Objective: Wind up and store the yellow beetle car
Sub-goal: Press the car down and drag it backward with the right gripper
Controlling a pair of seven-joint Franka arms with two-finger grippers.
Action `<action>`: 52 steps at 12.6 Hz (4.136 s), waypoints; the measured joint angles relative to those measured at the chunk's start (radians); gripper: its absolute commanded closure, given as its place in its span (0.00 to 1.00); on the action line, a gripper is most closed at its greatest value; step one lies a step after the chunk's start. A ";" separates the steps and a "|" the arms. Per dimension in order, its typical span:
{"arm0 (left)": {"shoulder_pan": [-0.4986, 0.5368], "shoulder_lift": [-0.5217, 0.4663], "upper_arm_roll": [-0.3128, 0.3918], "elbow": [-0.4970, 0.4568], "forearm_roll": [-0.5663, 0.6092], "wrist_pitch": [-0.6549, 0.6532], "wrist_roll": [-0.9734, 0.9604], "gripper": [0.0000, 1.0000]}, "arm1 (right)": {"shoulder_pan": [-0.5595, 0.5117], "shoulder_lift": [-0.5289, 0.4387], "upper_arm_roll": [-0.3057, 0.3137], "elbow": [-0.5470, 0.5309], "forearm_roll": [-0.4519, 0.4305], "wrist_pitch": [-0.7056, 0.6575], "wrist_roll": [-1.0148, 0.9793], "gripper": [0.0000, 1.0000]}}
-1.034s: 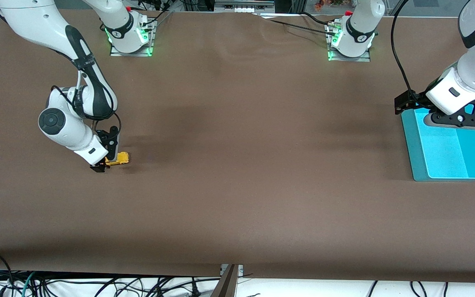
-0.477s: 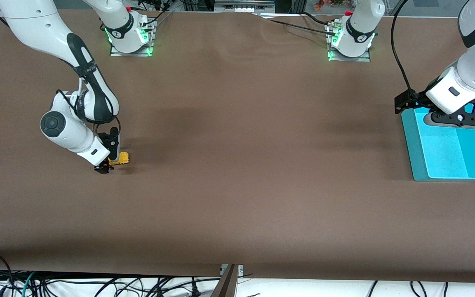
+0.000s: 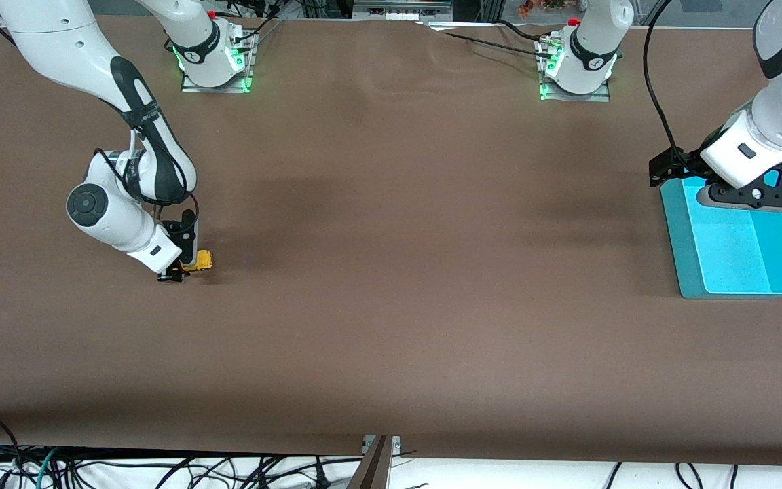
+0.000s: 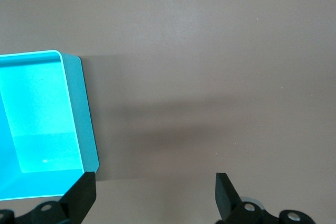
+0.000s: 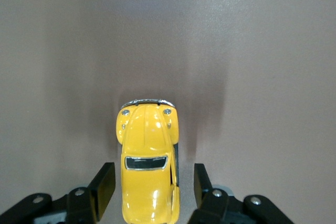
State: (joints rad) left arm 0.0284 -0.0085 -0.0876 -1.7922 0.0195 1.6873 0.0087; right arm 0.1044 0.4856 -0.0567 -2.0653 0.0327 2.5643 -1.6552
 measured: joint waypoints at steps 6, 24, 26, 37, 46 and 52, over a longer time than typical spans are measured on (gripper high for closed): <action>0.001 -0.004 0.001 -0.006 -0.005 0.001 0.000 0.00 | 0.000 -0.002 0.000 0.001 0.001 0.000 -0.003 0.60; 0.011 -0.005 0.008 -0.019 -0.006 0.002 0.006 0.00 | -0.049 -0.005 -0.002 0.000 0.016 -0.001 0.049 0.66; 0.011 -0.005 0.008 -0.019 -0.006 0.002 0.006 0.00 | -0.068 -0.005 -0.002 0.000 0.016 -0.001 0.044 0.66; 0.012 -0.006 0.009 -0.032 -0.006 0.018 0.006 0.00 | -0.173 -0.005 -0.003 0.000 0.016 -0.001 -0.085 0.66; 0.012 -0.015 0.008 -0.036 -0.006 0.019 0.009 0.00 | -0.235 -0.005 -0.003 0.000 0.016 -0.001 -0.145 0.42; 0.012 -0.020 0.007 -0.039 -0.006 0.019 0.011 0.00 | -0.235 -0.010 0.020 0.036 0.026 -0.034 -0.146 0.00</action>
State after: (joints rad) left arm 0.0400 -0.0287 -0.0803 -1.8309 0.0139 1.7063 0.0200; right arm -0.1310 0.4756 -0.0369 -2.0295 0.0590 2.5303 -1.8014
